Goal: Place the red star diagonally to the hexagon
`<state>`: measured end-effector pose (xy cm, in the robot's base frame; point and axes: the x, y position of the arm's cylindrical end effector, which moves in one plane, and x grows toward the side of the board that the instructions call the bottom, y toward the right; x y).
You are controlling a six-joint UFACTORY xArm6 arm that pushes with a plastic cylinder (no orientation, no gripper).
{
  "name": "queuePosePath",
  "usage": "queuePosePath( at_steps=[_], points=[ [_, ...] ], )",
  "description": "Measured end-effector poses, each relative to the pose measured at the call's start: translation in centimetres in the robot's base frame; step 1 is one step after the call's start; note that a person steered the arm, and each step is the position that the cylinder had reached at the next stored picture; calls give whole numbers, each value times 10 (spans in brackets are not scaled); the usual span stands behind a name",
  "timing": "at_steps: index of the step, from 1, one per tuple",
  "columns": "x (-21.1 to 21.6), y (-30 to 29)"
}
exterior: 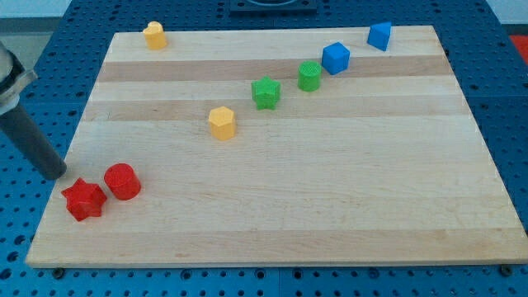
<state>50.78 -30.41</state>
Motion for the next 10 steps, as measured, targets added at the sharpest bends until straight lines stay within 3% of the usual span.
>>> queuePosePath(
  at_steps=[2, 4, 6, 7, 9, 10],
  points=[
    [53, 29],
    [41, 126],
    [59, 30],
    [24, 51],
    [12, 206],
    [6, 207]
  ],
)
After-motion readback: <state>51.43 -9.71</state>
